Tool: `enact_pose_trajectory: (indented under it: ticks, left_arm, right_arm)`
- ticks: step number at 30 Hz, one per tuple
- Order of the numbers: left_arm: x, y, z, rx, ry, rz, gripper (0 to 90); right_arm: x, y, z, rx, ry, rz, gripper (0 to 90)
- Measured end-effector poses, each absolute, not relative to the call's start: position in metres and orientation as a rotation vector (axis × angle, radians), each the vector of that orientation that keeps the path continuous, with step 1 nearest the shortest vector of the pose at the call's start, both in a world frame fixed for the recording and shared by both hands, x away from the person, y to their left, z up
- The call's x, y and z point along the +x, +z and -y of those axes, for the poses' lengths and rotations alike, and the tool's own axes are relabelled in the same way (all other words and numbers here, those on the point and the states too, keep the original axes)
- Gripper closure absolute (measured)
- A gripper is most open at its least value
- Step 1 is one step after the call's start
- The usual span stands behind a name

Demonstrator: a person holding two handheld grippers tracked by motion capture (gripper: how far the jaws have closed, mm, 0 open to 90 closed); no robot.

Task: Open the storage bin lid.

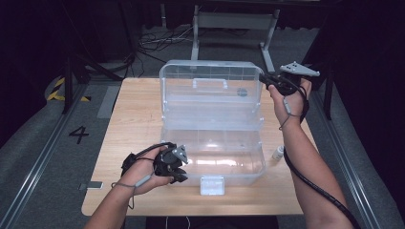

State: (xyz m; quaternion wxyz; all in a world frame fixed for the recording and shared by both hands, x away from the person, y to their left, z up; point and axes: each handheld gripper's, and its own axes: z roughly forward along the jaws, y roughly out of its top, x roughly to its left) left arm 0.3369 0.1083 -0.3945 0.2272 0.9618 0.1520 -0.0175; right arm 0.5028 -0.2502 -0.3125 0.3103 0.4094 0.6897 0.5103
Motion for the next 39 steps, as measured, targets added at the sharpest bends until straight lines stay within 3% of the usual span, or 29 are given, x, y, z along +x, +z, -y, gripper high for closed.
enact_pose_trajectory:
  ticks: [39]
  left_arm:
    - [0.338, -0.397, -0.110, 2.624, -0.065, -0.425, 79.0]
  right_arm:
    - [0.547, -0.339, 0.248, 1.091, 1.333, -1.834, 83.1]
